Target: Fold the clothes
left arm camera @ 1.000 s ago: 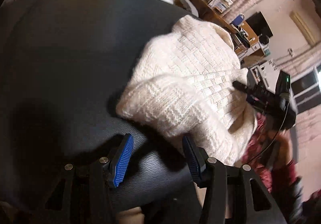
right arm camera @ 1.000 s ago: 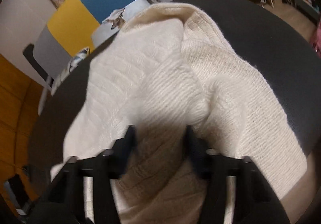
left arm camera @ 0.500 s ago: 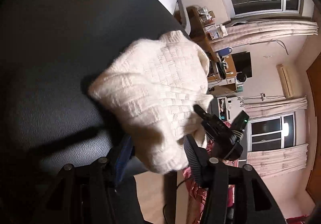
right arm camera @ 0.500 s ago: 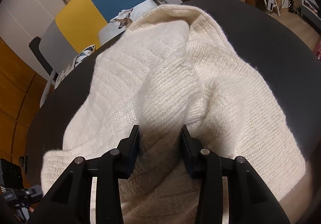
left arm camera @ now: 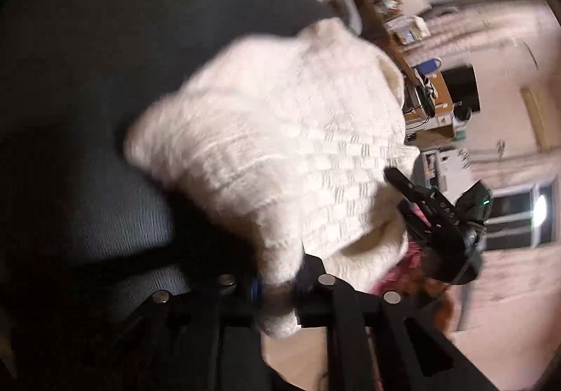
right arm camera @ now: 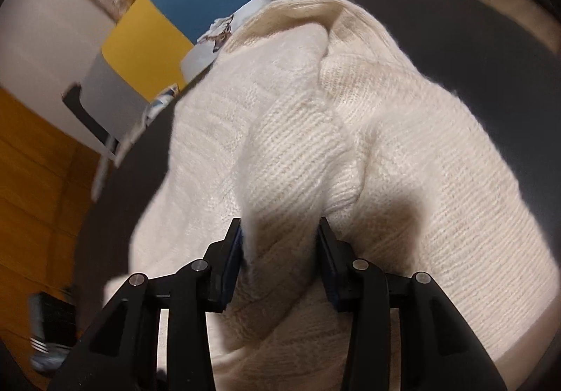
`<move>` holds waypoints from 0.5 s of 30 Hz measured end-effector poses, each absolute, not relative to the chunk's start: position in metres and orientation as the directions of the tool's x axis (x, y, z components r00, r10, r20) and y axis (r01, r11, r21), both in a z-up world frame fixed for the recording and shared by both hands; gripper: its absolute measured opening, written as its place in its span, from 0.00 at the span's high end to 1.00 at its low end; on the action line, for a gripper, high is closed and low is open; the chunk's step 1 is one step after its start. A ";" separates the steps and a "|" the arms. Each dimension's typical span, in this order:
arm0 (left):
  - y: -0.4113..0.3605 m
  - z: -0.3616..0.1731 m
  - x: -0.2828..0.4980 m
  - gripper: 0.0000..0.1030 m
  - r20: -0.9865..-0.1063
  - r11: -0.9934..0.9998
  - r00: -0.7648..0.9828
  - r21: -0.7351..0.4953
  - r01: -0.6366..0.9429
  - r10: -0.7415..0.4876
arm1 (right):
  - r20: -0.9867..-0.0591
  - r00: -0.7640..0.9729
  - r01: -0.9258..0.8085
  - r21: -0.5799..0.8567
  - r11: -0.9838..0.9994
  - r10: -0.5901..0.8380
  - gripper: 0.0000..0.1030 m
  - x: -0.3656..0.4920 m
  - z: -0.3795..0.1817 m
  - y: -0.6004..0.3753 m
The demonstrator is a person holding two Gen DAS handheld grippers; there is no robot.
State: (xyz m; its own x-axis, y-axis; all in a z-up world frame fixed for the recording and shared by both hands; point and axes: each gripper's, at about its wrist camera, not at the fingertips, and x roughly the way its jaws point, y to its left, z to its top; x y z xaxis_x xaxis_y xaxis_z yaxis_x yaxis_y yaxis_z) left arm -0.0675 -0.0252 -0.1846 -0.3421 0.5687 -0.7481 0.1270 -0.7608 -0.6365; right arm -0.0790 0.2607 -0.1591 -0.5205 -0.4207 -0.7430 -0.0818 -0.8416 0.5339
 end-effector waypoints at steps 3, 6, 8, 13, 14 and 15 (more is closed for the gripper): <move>-0.034 -0.155 -0.080 0.90 -0.722 -0.800 -0.454 -0.599 0.033 0.522 | -0.728 -0.544 -0.032 0.516 -0.856 -0.418 0.71 -0.069 -0.142 0.251; -0.050 -0.108 -0.097 0.90 -0.633 -0.811 -0.561 -0.571 -0.129 0.534 | -0.677 -0.587 0.071 0.503 -0.861 -0.444 0.78 -0.045 -0.114 0.222; -0.061 -0.101 -0.099 0.90 -0.634 -0.841 -0.581 -0.509 -0.183 0.510 | -0.623 -0.594 0.214 0.487 -0.847 -0.509 0.78 -0.019 -0.092 0.181; -0.104 -0.137 -0.104 0.87 -0.745 -0.905 -0.519 -0.386 -0.176 0.419 | -0.623 -0.368 0.603 0.405 -0.687 -0.690 0.78 0.041 -0.079 0.042; -0.118 -0.156 -0.105 0.84 -0.787 -0.915 -0.473 -0.381 -0.135 0.397 | -0.654 -0.323 0.642 0.380 -0.666 -0.685 0.78 0.049 -0.086 0.021; -0.131 -0.173 -0.104 0.84 -0.819 -0.919 -0.427 -0.386 -0.086 0.384 | -0.681 -0.286 0.673 0.358 -0.647 -0.674 0.77 0.056 -0.093 0.003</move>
